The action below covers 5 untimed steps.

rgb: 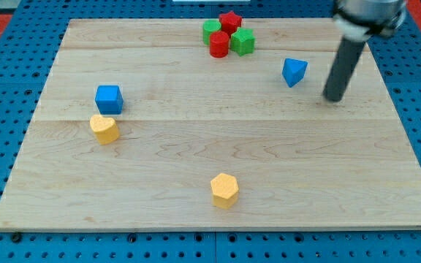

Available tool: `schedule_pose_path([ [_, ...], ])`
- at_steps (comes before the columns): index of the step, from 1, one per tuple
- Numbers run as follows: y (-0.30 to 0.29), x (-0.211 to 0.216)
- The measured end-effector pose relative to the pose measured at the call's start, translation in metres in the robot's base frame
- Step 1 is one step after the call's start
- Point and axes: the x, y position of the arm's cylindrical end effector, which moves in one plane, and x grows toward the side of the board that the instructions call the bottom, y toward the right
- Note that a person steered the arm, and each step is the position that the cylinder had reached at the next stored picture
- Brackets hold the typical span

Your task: Place blue triangle at the center of the board

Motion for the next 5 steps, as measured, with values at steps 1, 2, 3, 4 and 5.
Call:
schedule_pose_path([
  [1, -0.028, -0.042],
  [2, -0.086, -0.025],
  [3, -0.130, 0.005],
  [4, -0.140, -0.003],
  [5, -0.127, -0.025],
])
